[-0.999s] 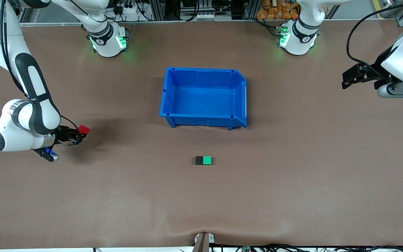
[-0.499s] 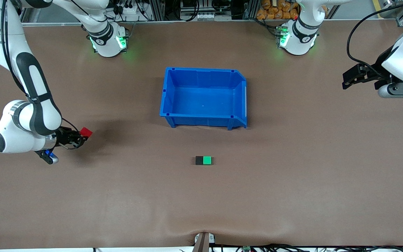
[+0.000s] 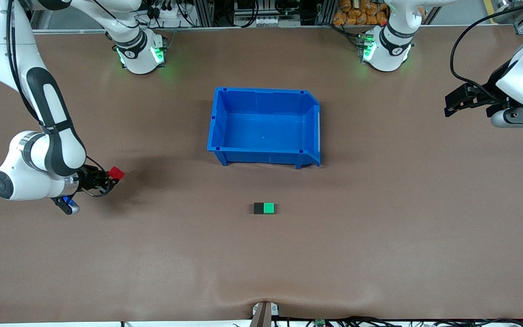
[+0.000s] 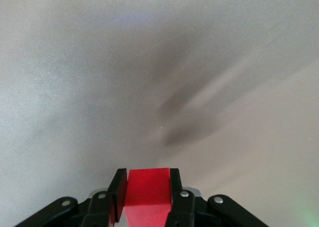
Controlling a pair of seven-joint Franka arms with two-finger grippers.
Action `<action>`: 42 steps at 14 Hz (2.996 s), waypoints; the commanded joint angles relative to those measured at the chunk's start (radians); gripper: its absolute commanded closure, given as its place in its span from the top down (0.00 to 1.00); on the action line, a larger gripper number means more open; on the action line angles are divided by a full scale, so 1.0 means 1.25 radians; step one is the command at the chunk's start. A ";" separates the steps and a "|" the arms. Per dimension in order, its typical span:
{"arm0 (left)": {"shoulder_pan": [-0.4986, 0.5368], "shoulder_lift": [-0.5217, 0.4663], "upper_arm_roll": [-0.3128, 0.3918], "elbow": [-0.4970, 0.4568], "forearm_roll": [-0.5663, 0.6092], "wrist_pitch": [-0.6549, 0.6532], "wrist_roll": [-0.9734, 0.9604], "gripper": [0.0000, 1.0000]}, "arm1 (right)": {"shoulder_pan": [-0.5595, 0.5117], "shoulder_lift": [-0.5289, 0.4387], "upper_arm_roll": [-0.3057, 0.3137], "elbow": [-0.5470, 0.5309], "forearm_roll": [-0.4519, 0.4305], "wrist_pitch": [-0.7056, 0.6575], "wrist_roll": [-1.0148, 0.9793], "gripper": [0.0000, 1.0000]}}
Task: Attach green and red cubes to black cube
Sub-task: 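Carry the red cube with the right gripper toward the black cube, then lower the red cube next to the black cube with the right gripper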
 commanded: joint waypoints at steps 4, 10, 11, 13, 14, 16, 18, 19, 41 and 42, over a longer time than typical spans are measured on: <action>0.007 -0.001 -0.005 0.000 0.012 0.006 0.002 1.00 | 0.045 -0.005 -0.001 0.017 0.010 -0.007 0.114 0.00; 0.007 -0.001 -0.005 0.000 0.012 0.006 0.002 1.00 | 0.061 -0.005 -0.002 0.022 0.045 -0.006 0.143 0.00; 0.007 -0.001 -0.005 0.000 0.012 0.007 0.002 1.00 | 0.061 -0.005 -0.002 0.026 0.045 -0.007 0.155 0.00; 0.006 -0.001 -0.005 0.000 0.012 0.006 0.002 1.00 | 0.070 -0.005 -0.001 0.029 0.045 -0.007 0.189 0.00; 0.007 -0.001 -0.005 0.000 0.012 0.006 0.002 1.00 | 0.076 -0.005 -0.001 0.032 0.045 -0.007 0.205 0.00; 0.006 -0.001 -0.005 0.000 0.012 0.006 0.002 1.00 | 0.081 -0.005 0.000 0.036 0.045 -0.007 0.241 0.00; 0.006 -0.001 -0.005 0.000 0.012 0.007 0.002 1.00 | 0.091 -0.005 0.000 0.042 0.046 -0.006 0.263 0.00; 0.007 -0.001 -0.005 0.000 0.012 0.007 0.002 1.00 | 0.094 -0.005 -0.001 0.045 0.061 -0.007 0.279 0.00; 0.011 -0.001 -0.004 -0.001 0.008 0.007 0.003 1.00 | 0.159 0.029 -0.002 0.096 0.167 0.036 0.452 0.00; 0.011 -0.001 -0.004 -0.001 0.008 0.007 0.003 1.00 | 0.167 0.031 -0.002 0.098 0.169 0.041 0.460 0.00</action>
